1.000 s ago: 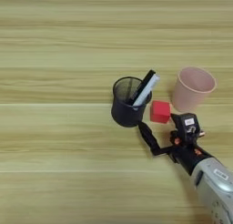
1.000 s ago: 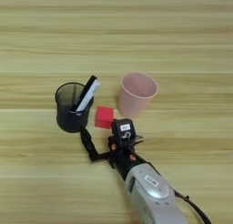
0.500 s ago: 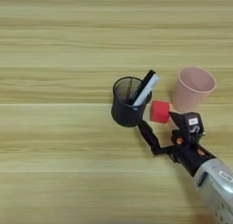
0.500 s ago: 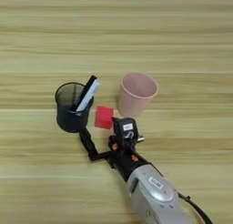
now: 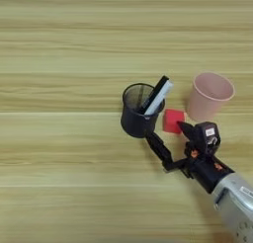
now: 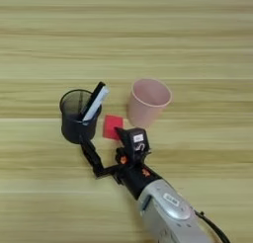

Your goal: Move the objects on the table

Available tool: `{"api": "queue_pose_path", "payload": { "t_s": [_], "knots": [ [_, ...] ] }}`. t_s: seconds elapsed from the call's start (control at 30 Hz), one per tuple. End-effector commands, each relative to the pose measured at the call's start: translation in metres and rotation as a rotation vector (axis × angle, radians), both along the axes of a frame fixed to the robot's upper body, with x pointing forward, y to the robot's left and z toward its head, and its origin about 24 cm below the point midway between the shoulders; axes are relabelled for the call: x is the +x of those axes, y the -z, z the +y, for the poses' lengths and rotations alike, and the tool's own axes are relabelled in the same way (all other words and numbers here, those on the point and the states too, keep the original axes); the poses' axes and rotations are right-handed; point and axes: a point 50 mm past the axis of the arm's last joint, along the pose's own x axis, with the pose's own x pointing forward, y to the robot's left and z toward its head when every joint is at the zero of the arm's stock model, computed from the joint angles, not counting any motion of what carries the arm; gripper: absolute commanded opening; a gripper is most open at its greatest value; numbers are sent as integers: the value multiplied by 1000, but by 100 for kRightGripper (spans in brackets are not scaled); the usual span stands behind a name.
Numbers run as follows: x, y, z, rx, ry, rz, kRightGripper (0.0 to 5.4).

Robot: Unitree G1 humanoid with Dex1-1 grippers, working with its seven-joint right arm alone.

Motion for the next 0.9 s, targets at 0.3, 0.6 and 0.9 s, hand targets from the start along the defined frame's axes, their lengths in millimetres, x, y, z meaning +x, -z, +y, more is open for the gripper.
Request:
{"api": "queue_pose_path", "payload": {
  "t_s": [0.3,0.6,0.9],
  "knots": [
    [4,-29,4,-23,-13,-167,537],
    [5,-34,4,-31,-11,-187,537],
    [7,-40,6,-44,-12,-205,537]
  ]
}}
